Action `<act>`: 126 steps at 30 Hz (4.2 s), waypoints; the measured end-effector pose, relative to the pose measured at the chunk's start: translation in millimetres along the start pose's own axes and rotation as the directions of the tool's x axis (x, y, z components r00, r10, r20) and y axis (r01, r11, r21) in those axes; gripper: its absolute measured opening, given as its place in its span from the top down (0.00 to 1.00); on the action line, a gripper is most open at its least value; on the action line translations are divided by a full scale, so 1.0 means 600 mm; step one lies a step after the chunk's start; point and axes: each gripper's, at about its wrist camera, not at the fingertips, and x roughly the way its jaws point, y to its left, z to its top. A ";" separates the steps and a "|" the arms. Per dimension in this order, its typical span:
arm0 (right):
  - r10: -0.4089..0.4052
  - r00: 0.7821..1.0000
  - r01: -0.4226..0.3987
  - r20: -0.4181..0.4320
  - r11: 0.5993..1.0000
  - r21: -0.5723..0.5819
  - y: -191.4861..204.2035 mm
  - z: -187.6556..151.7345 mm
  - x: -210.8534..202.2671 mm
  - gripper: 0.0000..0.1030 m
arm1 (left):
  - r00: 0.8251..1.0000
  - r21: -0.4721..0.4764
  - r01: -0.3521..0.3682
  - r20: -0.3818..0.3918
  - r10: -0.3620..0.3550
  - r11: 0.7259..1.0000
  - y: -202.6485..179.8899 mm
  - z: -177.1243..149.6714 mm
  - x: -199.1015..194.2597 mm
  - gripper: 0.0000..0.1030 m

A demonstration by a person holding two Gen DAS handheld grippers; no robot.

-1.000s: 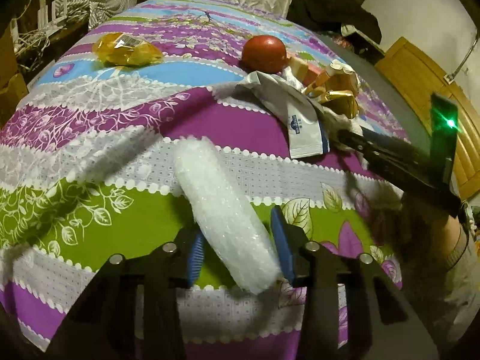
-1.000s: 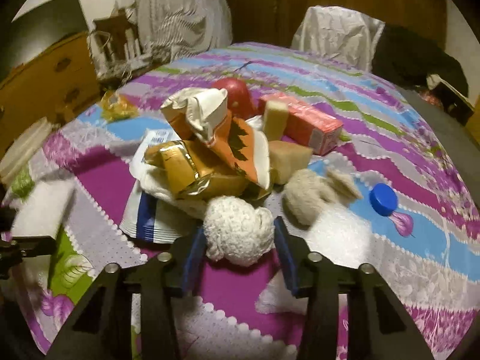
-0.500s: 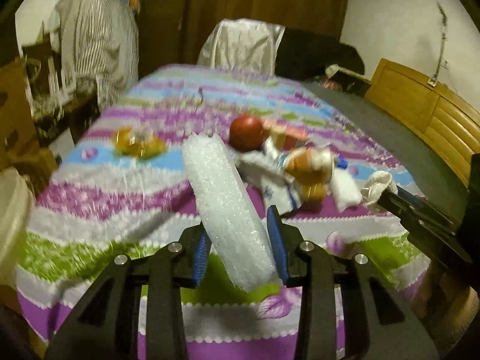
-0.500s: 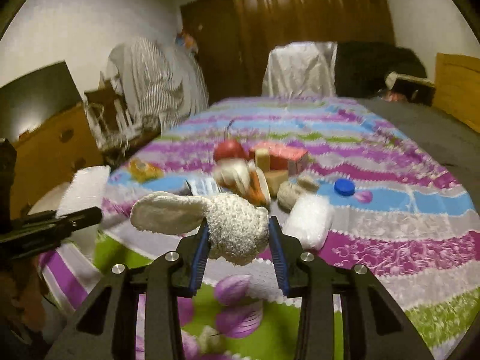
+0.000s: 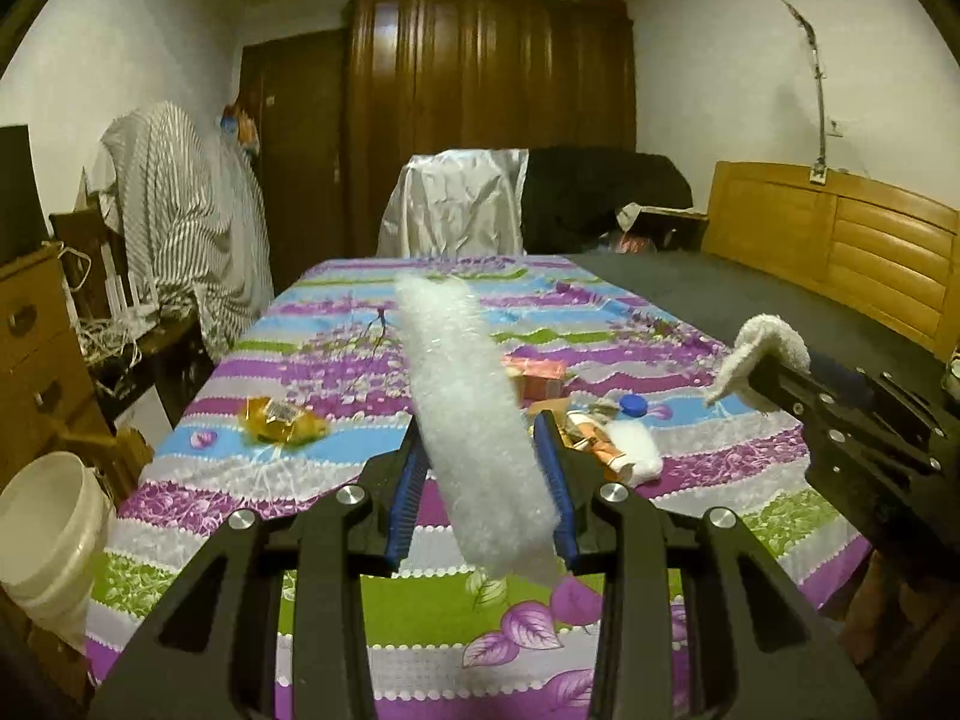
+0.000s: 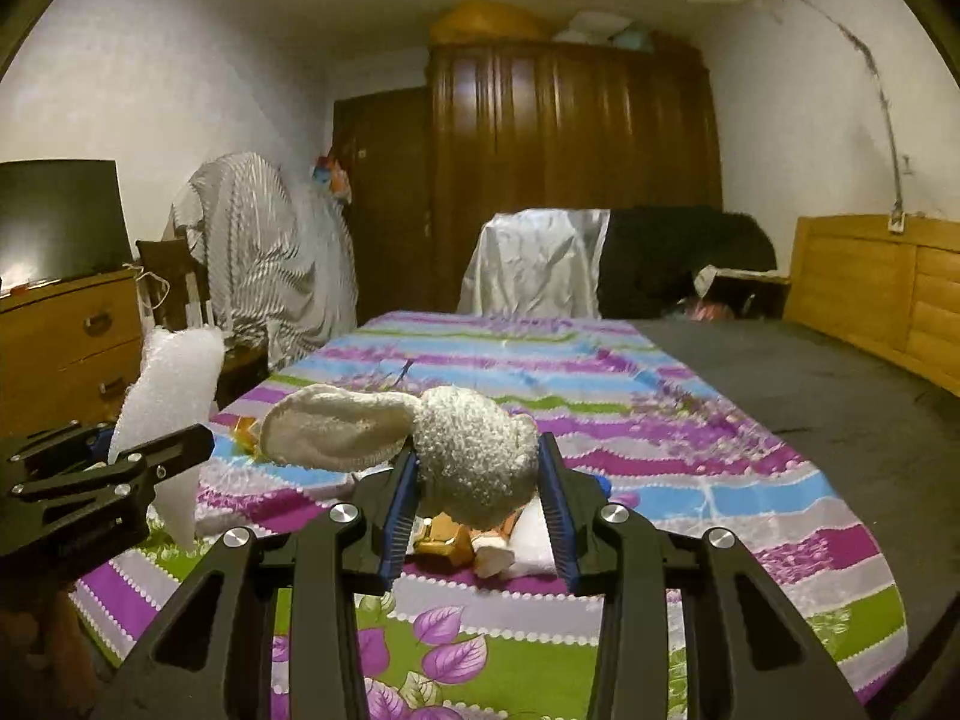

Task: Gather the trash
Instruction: 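Lift the foam strip and glove and carry both toward the white bucket, then open both tools over the white bucket to drop the foam and glove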

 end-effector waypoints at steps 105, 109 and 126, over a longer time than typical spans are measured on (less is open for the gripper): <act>0.634 0.628 -0.742 -0.451 0.663 -0.100 0.912 0.128 0.315 0.61 | 0.797 -0.356 -0.604 -0.284 0.533 0.714 0.710 -0.058 -0.144 0.77; 0.609 0.562 -0.773 -0.560 0.628 -0.093 0.991 0.103 0.371 0.61 | 0.789 -0.381 -0.613 -0.342 0.511 0.692 0.762 -0.085 -0.135 0.77; 0.557 0.510 -0.786 -0.656 0.612 -0.091 1.060 0.048 0.447 0.61 | 0.788 -0.398 -0.605 -0.425 0.446 0.690 0.818 -0.140 -0.091 0.77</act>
